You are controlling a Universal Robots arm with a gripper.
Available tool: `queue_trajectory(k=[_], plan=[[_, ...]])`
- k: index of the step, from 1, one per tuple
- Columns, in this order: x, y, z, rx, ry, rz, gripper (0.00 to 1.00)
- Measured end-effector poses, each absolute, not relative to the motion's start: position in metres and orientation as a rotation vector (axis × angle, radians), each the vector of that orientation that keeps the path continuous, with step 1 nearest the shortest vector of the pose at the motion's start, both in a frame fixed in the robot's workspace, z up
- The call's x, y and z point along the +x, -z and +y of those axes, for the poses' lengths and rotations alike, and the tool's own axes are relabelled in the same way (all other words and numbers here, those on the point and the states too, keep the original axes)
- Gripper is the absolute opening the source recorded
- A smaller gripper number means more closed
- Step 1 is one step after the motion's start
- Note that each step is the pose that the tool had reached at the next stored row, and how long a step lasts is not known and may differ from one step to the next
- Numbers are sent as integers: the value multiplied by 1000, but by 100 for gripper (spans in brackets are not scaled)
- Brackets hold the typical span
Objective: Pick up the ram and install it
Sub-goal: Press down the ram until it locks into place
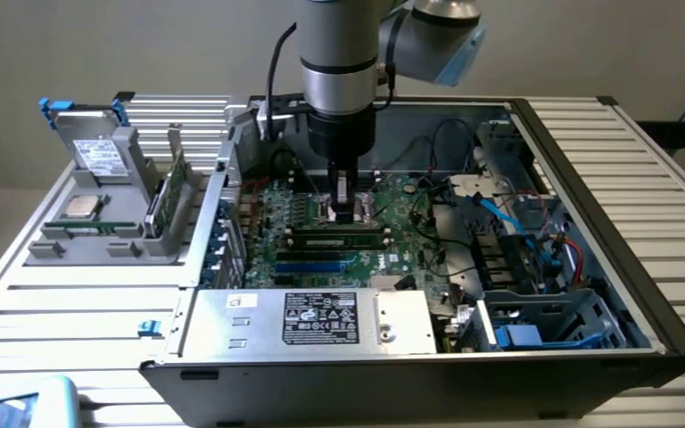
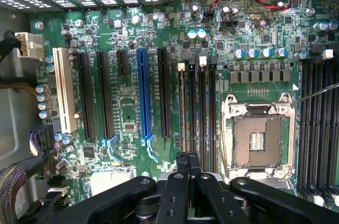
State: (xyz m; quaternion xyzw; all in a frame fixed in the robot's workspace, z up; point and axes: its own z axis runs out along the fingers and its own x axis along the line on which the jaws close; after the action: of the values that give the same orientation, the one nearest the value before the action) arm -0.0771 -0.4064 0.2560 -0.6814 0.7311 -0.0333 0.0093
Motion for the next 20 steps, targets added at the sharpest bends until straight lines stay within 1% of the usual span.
queue_trajectory(k=[20], plan=[[-77,-256,-406,-1761,107,2589,11]])
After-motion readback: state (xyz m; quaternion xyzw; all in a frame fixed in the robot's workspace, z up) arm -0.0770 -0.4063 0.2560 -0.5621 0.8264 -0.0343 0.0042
